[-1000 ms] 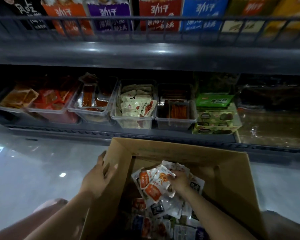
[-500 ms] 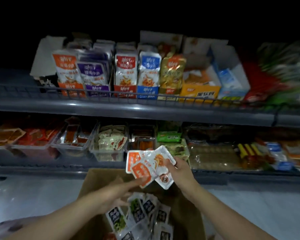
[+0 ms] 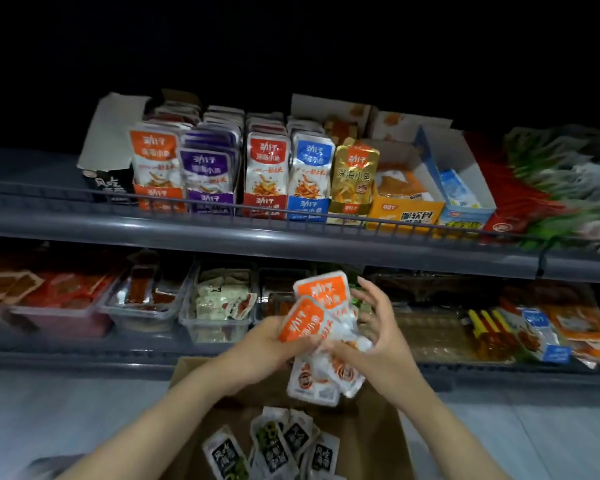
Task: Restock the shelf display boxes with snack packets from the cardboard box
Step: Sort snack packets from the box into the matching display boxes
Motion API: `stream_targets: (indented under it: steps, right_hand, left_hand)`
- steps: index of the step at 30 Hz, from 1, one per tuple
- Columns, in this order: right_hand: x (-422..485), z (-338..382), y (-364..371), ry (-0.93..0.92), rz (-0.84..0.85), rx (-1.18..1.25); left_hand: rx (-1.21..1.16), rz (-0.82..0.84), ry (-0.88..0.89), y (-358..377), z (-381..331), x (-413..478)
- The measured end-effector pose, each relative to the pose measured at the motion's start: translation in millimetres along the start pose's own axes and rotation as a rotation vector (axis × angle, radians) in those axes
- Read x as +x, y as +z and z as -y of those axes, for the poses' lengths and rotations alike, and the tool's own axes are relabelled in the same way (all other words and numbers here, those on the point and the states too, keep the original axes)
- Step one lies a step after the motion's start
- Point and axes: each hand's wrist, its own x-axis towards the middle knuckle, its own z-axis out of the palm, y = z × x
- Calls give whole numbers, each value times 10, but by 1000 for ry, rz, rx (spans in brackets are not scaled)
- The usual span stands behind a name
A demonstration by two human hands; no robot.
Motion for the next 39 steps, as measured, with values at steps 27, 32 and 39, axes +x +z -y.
stream_targets:
  steps: [27,32,39]
  right_hand:
    - [143,7,-81,250,-272,420]
    - [38,-29,339,233,-182,368]
    - [-34,95,481,201,-105,442]
  left_hand:
    - [-252,-203,78,59,82,145]
    - [-249,-142,115,241,151,94]
    - [-173,-114,88,189,90,-67]
